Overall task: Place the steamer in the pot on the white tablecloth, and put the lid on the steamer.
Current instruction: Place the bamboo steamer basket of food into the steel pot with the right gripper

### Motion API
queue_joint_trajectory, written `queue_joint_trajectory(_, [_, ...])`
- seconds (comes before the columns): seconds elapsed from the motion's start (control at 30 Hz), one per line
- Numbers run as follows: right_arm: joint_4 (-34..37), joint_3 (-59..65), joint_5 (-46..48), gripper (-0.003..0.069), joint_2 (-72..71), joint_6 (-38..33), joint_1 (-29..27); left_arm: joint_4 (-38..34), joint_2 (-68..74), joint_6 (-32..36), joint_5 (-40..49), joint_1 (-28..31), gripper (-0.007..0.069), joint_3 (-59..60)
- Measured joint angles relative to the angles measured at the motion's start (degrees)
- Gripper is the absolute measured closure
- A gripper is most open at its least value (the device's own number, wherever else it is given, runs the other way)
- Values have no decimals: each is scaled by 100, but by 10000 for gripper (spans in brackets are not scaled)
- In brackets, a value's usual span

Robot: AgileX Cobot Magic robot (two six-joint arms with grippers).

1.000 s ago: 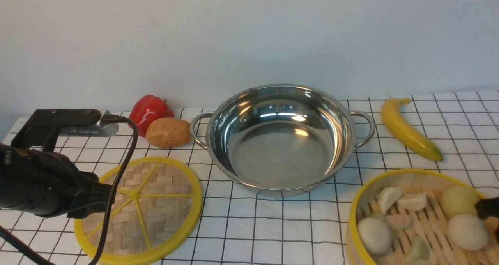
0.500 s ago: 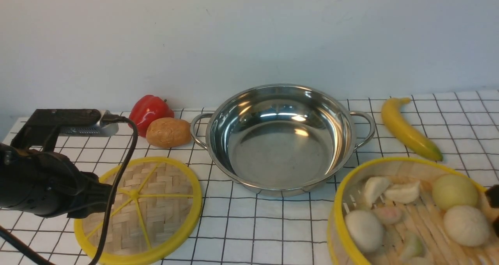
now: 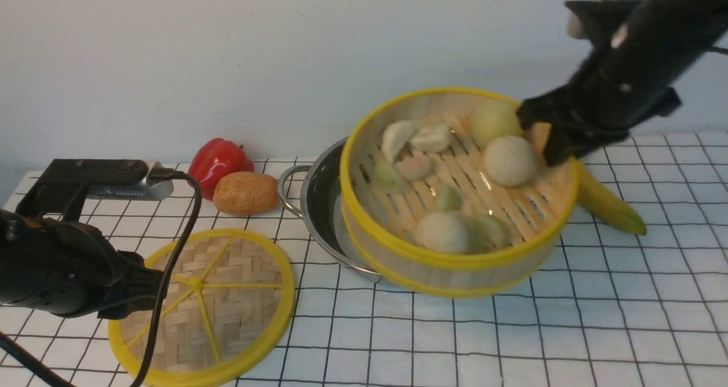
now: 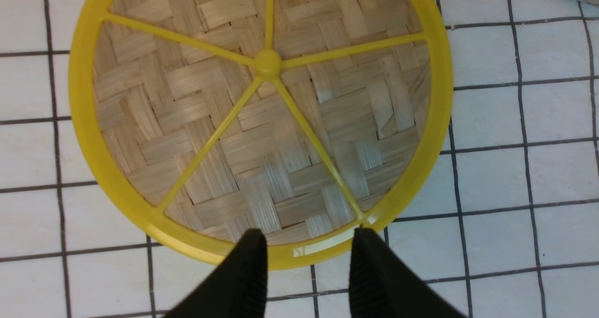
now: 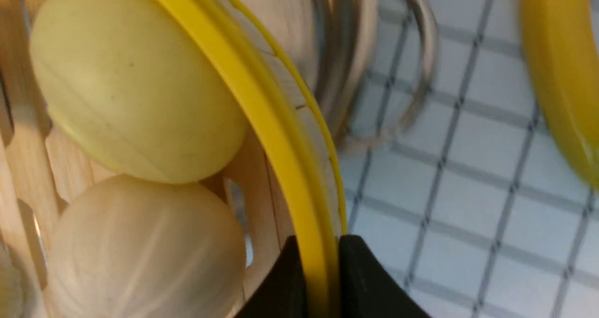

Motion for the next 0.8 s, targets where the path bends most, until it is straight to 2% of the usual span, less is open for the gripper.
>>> queue_joint_trajectory(0.13, [127, -1218, -20, 578, 963, 65, 88, 0, 0, 0, -5, 0, 382, 0])
queue_joint_trajectory(0.33, [168, -2034, 4, 578, 1697, 89, 88, 0, 0, 0, -29, 0, 382, 0])
queue_joint_trajectory(0.8, [-200, -2323, 22, 578, 2506, 145, 88, 0, 0, 0, -113, 0, 382, 0])
